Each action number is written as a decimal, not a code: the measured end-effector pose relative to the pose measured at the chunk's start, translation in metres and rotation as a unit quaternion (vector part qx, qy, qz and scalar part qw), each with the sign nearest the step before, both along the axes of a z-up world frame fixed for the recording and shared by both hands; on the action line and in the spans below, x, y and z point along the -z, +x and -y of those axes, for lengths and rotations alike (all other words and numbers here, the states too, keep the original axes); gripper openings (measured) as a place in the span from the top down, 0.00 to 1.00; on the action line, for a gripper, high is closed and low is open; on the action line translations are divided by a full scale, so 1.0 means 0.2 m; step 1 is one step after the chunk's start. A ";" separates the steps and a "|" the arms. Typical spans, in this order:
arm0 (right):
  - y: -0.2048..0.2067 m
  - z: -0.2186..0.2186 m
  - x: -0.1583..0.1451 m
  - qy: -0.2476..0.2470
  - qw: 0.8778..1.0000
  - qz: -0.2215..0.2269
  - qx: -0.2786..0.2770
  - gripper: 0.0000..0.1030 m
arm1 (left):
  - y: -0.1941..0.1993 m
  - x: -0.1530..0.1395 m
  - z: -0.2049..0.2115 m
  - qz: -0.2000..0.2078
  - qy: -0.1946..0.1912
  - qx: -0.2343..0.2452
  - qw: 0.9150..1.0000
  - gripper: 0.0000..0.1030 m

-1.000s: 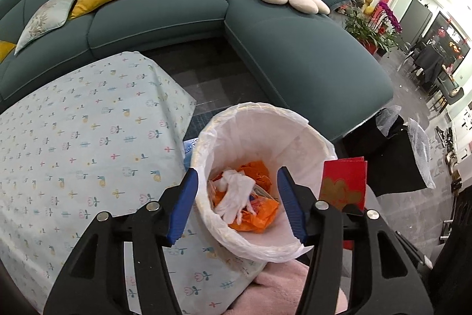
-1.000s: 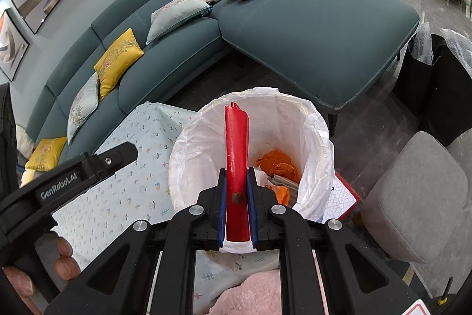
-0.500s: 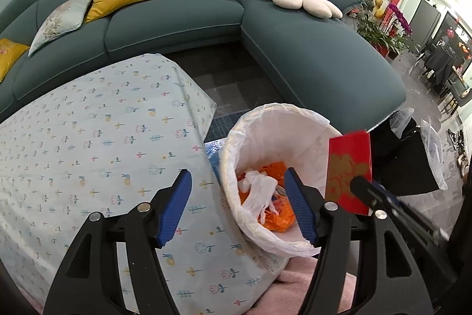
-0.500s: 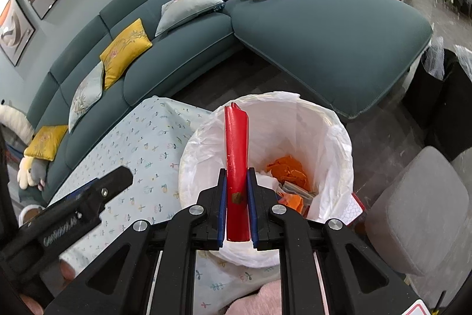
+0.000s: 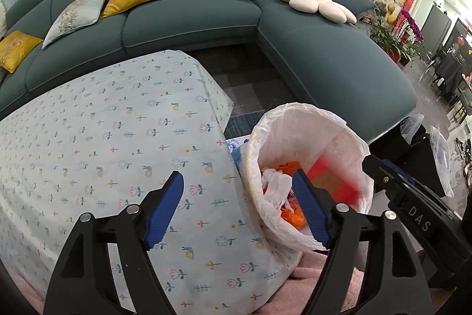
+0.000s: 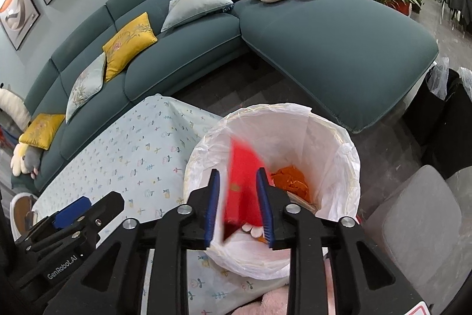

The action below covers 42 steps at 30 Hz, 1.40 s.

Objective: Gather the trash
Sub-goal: 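Open the left tool to drop the scrunchie while the right tool opens to drop the red box, then withdraw both open tools from above the bin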

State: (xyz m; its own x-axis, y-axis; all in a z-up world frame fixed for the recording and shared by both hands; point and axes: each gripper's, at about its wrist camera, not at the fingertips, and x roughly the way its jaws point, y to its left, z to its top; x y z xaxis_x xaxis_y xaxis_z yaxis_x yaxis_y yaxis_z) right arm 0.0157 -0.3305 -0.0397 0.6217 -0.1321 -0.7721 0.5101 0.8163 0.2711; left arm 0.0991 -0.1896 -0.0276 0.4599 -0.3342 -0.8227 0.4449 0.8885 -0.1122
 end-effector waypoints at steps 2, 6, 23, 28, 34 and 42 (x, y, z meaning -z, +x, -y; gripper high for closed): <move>-0.01 -0.01 -0.02 -0.006 1.000 0.001 -0.002 0.66 | 0.00 0.00 -0.01 0.001 0.000 -0.002 1.000 0.29; -0.02 -0.04 -0.06 -0.021 1.000 0.003 -0.007 0.59 | -0.02 -0.01 -0.04 0.003 0.000 -0.008 1.000 0.27; -0.12 -0.20 -0.12 -0.094 0.995 -0.009 -0.035 0.29 | -0.10 -0.03 -0.19 0.032 0.015 -0.028 0.999 0.16; -0.15 -0.24 -0.10 -0.110 0.993 -0.018 -0.042 0.19 | -0.14 -0.02 -0.23 0.041 0.025 -0.032 0.998 0.11; -0.18 -0.28 -0.06 -0.109 0.993 -0.032 -0.044 0.17 | -0.18 0.00 -0.26 0.047 0.031 -0.042 0.998 0.10; -0.22 -0.31 -0.01 -0.104 0.993 -0.045 -0.044 0.07 | -0.22 0.03 -0.28 0.046 0.039 -0.042 0.997 0.10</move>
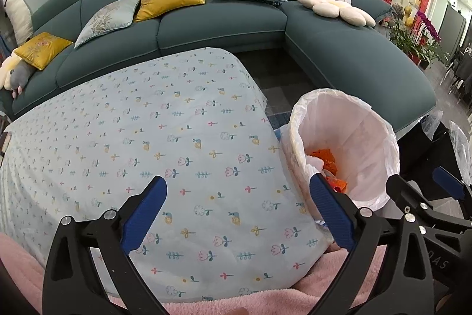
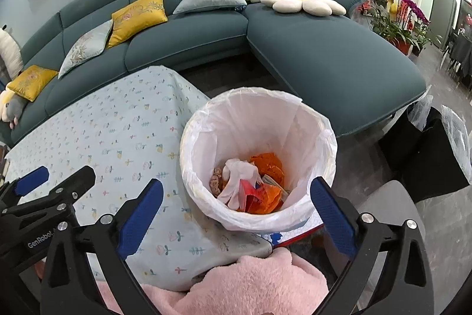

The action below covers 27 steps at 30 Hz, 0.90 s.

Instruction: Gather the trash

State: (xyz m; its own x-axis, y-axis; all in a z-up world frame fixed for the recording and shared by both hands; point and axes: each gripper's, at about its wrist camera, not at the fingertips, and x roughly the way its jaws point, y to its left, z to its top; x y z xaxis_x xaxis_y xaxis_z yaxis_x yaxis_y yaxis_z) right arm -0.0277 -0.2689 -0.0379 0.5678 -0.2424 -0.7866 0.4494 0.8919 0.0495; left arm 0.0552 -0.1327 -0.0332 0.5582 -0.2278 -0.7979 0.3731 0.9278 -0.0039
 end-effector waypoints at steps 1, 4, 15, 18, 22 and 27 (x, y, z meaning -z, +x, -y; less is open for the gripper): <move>0.00 -0.01 0.01 0.000 1.000 -0.002 -0.003 0.07 | 0.00 0.00 0.00 0.000 0.002 0.000 1.000 0.10; -0.01 -0.02 0.02 -0.004 1.000 -0.001 -0.007 0.07 | -0.02 0.02 -0.01 0.001 0.006 0.000 1.000 0.10; -0.02 -0.04 0.04 -0.017 1.000 -0.005 -0.010 0.07 | -0.03 0.04 -0.03 0.003 0.015 -0.005 1.000 0.10; -0.03 -0.05 0.05 -0.020 1.000 -0.007 -0.011 0.07 | -0.04 0.05 -0.02 0.005 0.018 -0.004 1.000 0.10; -0.03 -0.05 0.06 -0.022 1.000 -0.008 -0.010 0.07 | -0.04 0.05 -0.02 0.009 0.019 -0.004 1.000 0.10; -0.04 -0.04 0.07 -0.024 1.000 -0.009 -0.010 0.07 | -0.05 0.05 -0.01 0.013 0.022 -0.006 1.000 0.10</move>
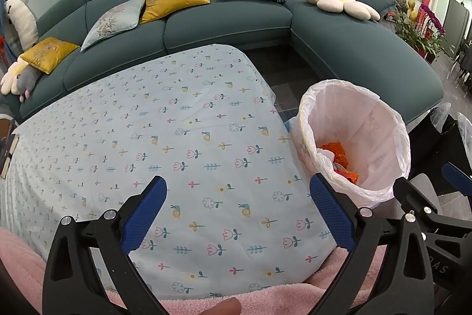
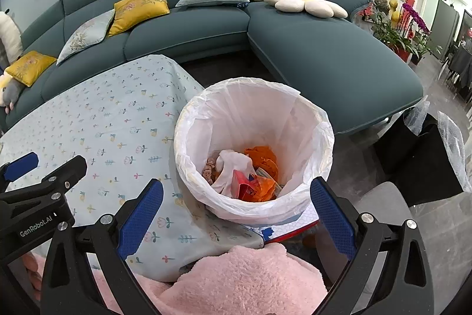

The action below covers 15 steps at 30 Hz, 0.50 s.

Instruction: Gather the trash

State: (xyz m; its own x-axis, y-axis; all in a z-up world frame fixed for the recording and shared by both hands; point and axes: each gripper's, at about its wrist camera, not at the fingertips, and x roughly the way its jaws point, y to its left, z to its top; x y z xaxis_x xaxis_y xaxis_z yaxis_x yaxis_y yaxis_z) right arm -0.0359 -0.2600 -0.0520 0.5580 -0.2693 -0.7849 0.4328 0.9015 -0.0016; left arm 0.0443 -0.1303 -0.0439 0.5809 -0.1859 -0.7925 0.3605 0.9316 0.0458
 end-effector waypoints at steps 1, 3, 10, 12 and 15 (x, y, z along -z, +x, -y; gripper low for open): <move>0.00 0.00 0.00 0.000 1.000 0.000 0.000 0.07 | 0.00 0.00 0.00 0.001 0.000 0.000 1.000 0.10; 0.00 0.00 0.00 -0.001 1.000 0.000 0.000 0.07 | -0.01 0.00 0.00 0.002 0.000 0.001 1.000 0.10; -0.01 0.00 0.01 0.000 1.000 -0.002 0.000 0.07 | -0.02 -0.01 0.00 0.006 -0.001 0.000 1.000 0.10; -0.01 0.00 0.00 -0.001 1.000 -0.002 0.000 0.07 | -0.02 -0.01 0.00 0.004 -0.002 0.002 1.000 0.10; -0.01 0.00 0.00 0.000 1.000 -0.001 0.000 0.07 | -0.02 -0.01 0.01 0.004 0.000 0.005 1.000 0.10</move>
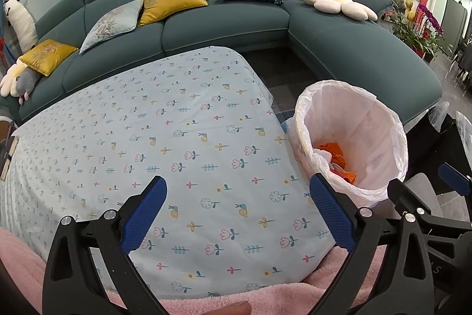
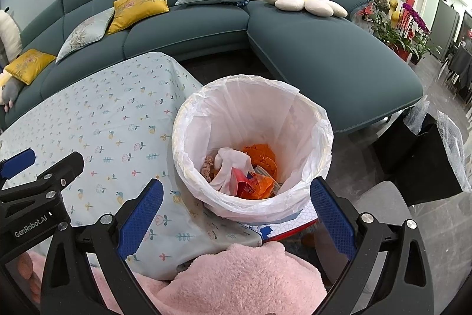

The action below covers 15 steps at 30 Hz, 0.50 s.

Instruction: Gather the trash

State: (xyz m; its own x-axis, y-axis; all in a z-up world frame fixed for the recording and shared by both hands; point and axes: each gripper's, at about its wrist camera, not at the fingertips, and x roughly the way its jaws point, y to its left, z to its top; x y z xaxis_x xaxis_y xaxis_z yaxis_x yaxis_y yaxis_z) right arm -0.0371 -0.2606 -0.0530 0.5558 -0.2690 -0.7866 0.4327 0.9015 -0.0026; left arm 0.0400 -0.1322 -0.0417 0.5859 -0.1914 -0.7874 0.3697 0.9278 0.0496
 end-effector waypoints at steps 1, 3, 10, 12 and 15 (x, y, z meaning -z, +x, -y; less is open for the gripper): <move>0.00 0.00 0.00 0.000 1.000 0.000 0.000 0.07 | 0.00 0.00 0.00 0.000 0.001 0.000 1.000 0.10; 0.00 0.00 0.00 0.000 1.000 -0.001 0.000 0.07 | 0.00 0.00 0.01 -0.001 0.003 0.001 1.000 0.10; -0.02 0.01 0.02 0.000 1.000 -0.001 0.002 0.07 | 0.00 0.00 0.02 -0.002 0.004 -0.001 1.000 0.10; -0.02 0.02 0.03 0.001 1.000 -0.001 0.001 0.07 | 0.00 0.00 0.02 -0.002 0.004 -0.001 1.000 0.10; -0.03 0.02 0.03 0.000 1.000 -0.002 0.002 0.07 | 0.00 0.00 0.03 -0.003 0.004 -0.001 1.000 0.10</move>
